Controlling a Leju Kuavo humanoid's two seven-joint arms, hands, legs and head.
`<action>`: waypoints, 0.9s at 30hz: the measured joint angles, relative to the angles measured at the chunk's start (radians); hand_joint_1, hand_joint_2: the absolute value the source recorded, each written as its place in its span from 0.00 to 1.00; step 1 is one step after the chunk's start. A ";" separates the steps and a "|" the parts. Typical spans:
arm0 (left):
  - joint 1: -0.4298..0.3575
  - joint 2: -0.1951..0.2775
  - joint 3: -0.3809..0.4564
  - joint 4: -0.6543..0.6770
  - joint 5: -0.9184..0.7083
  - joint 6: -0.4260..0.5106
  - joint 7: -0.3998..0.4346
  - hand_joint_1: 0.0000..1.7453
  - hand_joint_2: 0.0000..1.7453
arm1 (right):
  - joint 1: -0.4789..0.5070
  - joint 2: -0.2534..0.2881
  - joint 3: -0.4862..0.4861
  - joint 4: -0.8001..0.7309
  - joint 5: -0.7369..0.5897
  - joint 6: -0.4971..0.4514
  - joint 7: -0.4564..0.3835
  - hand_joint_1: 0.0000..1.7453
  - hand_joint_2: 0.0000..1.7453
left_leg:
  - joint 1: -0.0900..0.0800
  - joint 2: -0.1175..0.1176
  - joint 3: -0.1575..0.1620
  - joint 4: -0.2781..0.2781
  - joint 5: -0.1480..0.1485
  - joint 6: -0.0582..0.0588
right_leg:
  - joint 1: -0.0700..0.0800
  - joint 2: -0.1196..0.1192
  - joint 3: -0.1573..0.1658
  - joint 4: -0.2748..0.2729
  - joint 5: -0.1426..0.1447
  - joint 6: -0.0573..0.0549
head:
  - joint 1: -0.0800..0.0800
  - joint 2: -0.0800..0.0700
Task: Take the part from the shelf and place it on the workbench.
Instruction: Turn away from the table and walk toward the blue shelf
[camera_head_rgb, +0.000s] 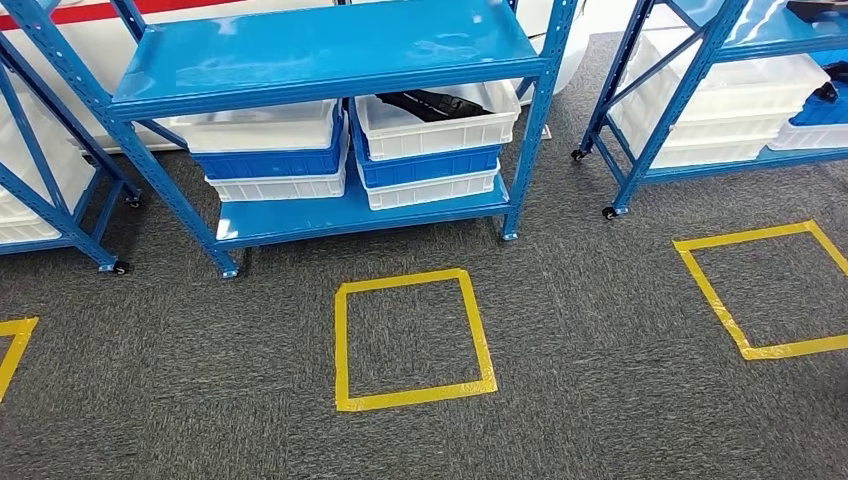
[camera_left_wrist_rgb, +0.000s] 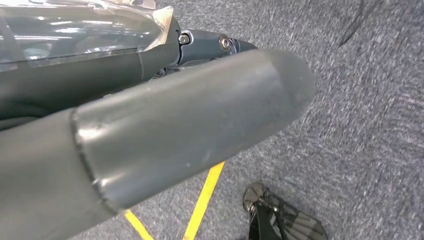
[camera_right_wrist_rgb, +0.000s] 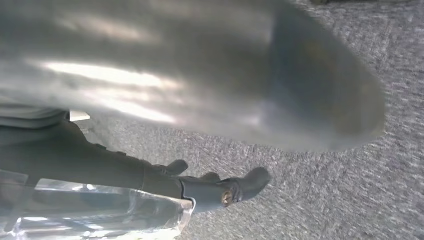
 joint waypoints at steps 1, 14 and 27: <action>0.000 0.000 0.000 0.000 0.000 0.000 0.000 0.00 0.00 | 0.000 0.001 0.000 0.000 0.000 0.000 0.000 0.00 0.00 | 0.001 0.009 -0.028 0.054 -0.022 -0.005 | 0.001 -0.002 0.007 0.000 -0.005 -0.007 | -0.001 0.000; 0.004 0.004 0.001 0.002 0.003 0.003 -0.001 0.00 0.00 | 0.003 0.011 -0.002 0.001 0.003 0.000 -0.003 0.00 0.00 | -0.027 0.030 -0.071 -0.052 0.110 0.072 | 0.021 -0.014 0.114 -0.005 -0.067 0.017 | -0.001 0.000; 0.006 -0.002 0.006 0.003 0.003 0.004 -0.002 0.00 0.00 | 0.005 -0.001 -0.002 0.004 0.012 0.002 -0.003 0.00 0.00 | -0.021 0.006 0.076 -0.055 -0.013 0.023 | 0.007 -0.011 -0.050 0.017 0.024 0.031 | 0.002 0.000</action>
